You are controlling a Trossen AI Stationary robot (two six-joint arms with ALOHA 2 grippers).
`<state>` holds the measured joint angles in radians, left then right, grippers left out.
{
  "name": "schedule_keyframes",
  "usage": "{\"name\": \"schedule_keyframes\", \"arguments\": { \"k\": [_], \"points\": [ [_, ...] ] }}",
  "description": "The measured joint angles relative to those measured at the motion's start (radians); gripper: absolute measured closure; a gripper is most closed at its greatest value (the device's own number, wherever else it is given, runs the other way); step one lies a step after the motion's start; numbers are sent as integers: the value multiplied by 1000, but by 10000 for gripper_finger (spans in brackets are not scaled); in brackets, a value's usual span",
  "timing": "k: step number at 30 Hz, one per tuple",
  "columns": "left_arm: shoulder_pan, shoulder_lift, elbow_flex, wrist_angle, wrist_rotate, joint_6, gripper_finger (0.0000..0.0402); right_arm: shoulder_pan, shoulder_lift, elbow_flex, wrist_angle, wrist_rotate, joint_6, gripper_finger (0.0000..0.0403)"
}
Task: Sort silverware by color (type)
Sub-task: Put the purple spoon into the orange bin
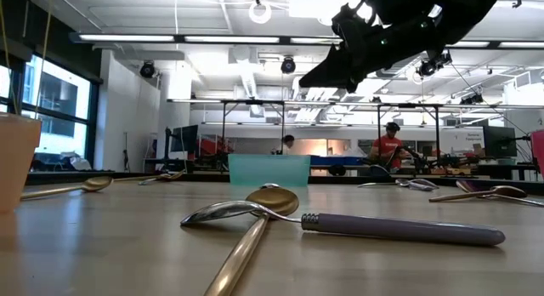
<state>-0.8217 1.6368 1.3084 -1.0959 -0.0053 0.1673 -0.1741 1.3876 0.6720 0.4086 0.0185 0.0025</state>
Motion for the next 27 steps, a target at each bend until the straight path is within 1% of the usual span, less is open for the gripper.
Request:
{"name": "schedule_keyframes", "arguments": {
  "k": [3,9,23,27],
  "points": [
    [-20,64,30,5,-31,-14,372,0,0,0,-1,0,0,403],
    [-26,148,35,27,-37,-23,372,0,0,0,-1,0,-2,403],
    [-28,232,34,53,-37,-3,372,0,0,0,-12,0,-10,403],
    [-30,237,33,56,-45,8,372,0,0,0,-14,0,-10,403]
  ]
}}
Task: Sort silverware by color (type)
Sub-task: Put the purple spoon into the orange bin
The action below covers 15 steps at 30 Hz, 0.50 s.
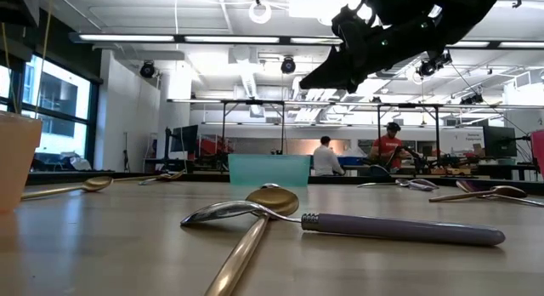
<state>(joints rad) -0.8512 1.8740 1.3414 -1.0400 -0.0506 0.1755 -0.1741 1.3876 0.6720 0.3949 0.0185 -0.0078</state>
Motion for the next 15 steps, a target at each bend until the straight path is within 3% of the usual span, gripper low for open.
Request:
{"name": "schedule_keyframes", "arguments": {
  "k": [8,15],
  "points": [
    [3,0,-36,1,10,-69,368,0,0,0,-2,0,0,403],
    [3,0,-41,-20,11,-120,302,0,0,0,-2,0,0,403]
  ]
}}
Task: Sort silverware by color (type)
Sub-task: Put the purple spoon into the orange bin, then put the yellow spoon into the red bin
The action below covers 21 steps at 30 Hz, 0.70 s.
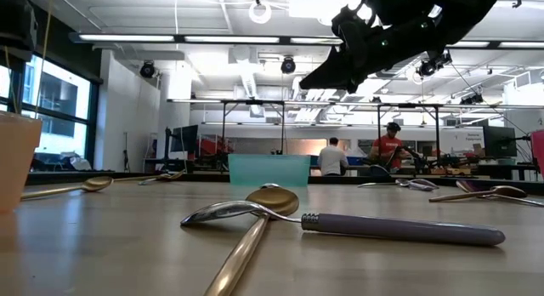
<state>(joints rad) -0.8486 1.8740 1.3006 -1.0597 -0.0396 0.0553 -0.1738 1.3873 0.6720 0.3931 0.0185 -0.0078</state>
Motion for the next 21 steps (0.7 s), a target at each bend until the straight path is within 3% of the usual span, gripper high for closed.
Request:
{"name": "schedule_keyframes", "arguments": {
  "k": [4,8,15,21],
  "points": [
    [0,-1,0,-70,-13,-32,296,0,0,0,0,0,0,403],
    [0,-40,-1,-108,-11,-79,319,0,0,0,0,0,0,403],
    [30,-225,-103,-5,-29,-240,393,0,0,0,18,0,0,403],
    [63,-404,-270,155,-103,-364,398,0,0,1,32,0,-11,403]
  ]
}}
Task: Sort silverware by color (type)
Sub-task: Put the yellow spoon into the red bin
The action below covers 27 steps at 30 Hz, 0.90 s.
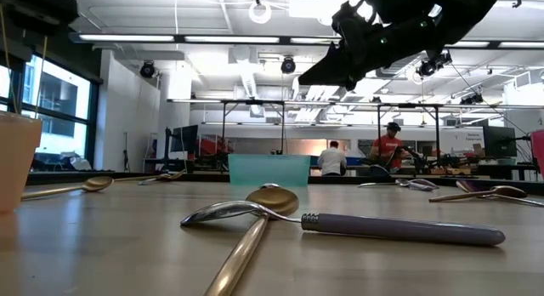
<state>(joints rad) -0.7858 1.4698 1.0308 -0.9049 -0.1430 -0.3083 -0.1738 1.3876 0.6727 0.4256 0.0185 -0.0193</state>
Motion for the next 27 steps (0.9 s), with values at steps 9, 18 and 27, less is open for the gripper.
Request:
{"name": "schedule_keyframes", "arguments": {
  "k": [9,18,27],
  "points": [
    [93,-188,-243,308,-18,-82,401,0,0,0,2,0,-7,403],
    [159,-209,-268,328,26,-75,401,0,0,0,4,0,-24,403],
    [219,-212,-268,322,55,-99,401,0,0,0,3,0,-34,403]
  ]
}}
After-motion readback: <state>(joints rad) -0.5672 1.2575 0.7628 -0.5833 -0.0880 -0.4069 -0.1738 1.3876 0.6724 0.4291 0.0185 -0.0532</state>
